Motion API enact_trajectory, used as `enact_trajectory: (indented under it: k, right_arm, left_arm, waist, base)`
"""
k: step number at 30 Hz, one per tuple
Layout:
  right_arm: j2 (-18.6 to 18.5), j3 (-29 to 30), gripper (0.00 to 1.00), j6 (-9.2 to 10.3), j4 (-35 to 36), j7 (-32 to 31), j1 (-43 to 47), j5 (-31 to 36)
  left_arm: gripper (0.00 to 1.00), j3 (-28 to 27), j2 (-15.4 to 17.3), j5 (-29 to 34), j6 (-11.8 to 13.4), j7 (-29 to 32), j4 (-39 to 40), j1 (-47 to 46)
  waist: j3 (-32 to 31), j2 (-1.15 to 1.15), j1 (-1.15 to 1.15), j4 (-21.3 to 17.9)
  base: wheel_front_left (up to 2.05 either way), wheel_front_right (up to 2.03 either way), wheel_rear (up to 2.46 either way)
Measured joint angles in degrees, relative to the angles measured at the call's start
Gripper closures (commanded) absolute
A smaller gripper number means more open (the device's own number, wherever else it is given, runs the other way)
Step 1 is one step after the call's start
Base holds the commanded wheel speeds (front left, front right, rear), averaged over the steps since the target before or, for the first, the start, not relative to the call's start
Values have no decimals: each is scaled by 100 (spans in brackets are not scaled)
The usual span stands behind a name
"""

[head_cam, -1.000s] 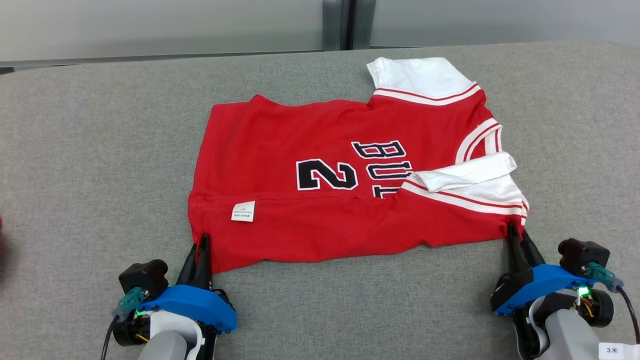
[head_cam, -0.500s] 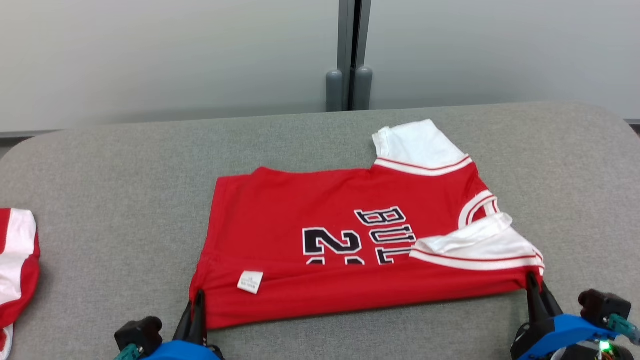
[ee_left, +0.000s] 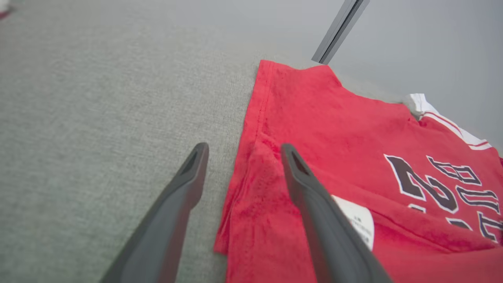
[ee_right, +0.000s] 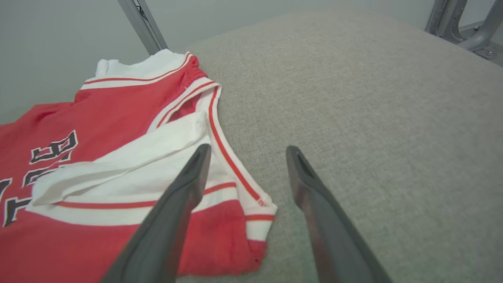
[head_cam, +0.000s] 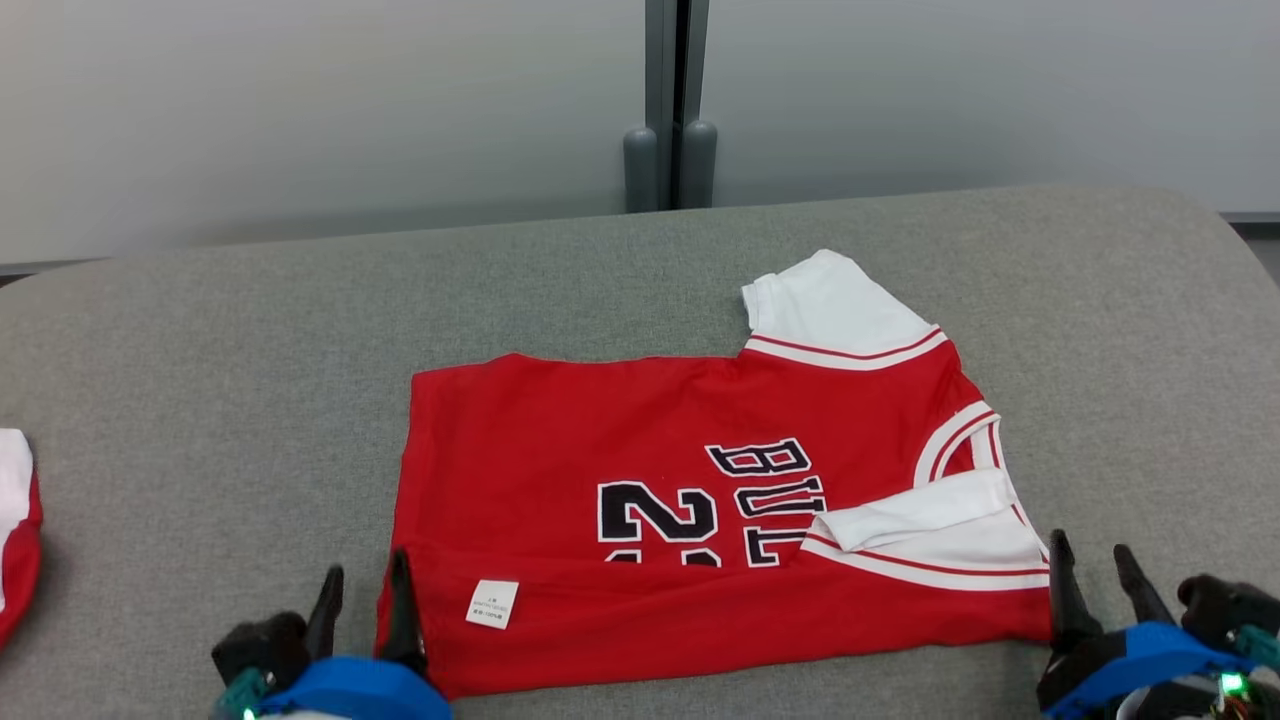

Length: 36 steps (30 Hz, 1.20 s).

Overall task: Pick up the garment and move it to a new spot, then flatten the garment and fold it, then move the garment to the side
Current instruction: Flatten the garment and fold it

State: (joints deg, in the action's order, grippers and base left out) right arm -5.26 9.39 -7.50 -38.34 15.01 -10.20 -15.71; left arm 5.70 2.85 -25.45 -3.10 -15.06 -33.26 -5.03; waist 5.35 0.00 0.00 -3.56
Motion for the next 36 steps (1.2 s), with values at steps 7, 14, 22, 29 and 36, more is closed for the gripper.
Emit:
enact_trajectory:
  k: [7, 14, 22, 29, 36]
  right_arm:
    - [42, -42, 0, 0, 272, 1, -581, 177]
    - [92, -563, 0, 0, 443, 1, -1211, 185]
    - [13, -1026, 0, 0, 617, 0, -1662, 53]
    - [-194, -1237, 0, 1, 559, 1, -2033, 46]
    - [-516, -1436, 0, 1, -218, 0, -2948, 70]
  left_arm:
    - [0, -124, 9, 454, 96, -2, -220, -1096]
    - [0, -169, 201, 602, 164, -1, -1254, -2459]
    - [0, -259, 358, 584, 136, 0, -2257, -3364]
    - [44, 32, 352, 747, 16, -20, -2909, -3773]
    - [100, 287, 199, 882, -42, -24, -3200, -4053]
  waist:
    - [483, 0, 1, -54]
    - [1037, 1, 2, -286]
    - [1492, 1, 2, -486]
    - [1659, 0, 0, -486]
    - [1752, 0, 0, -264]
  base:
    - [0, 0, 0]
    - [0, 0, 0]
    - [0, 0, 0]
    - [0, 0, 0]
    - [0, 0, 0]
